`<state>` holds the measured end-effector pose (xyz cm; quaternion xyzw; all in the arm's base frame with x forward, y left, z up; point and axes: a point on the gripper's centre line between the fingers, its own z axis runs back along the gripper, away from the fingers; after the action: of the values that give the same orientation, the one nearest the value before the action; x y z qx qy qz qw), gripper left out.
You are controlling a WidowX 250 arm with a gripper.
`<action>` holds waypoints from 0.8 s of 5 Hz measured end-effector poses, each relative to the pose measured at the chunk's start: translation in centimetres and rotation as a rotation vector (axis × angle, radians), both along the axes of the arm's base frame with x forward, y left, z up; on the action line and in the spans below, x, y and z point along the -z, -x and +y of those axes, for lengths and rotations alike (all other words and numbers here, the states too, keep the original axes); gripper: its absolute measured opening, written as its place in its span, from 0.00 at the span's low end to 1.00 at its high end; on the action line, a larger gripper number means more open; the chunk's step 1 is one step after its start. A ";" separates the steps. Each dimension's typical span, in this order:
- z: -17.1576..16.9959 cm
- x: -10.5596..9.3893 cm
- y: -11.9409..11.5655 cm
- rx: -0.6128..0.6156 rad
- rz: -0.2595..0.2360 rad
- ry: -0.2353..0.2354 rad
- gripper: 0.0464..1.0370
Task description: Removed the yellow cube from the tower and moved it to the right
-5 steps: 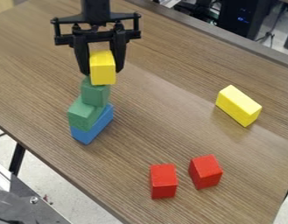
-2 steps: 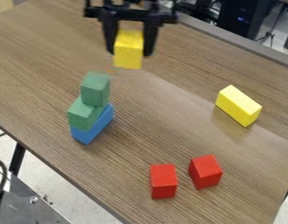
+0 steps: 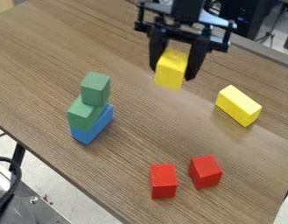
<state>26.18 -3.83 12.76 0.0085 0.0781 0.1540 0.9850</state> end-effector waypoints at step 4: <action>-0.3 6.2 -1.9 0.139 -0.018 0.058 0.53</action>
<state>28.08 -4.11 6.55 -0.0159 0.0730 0.0831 0.9937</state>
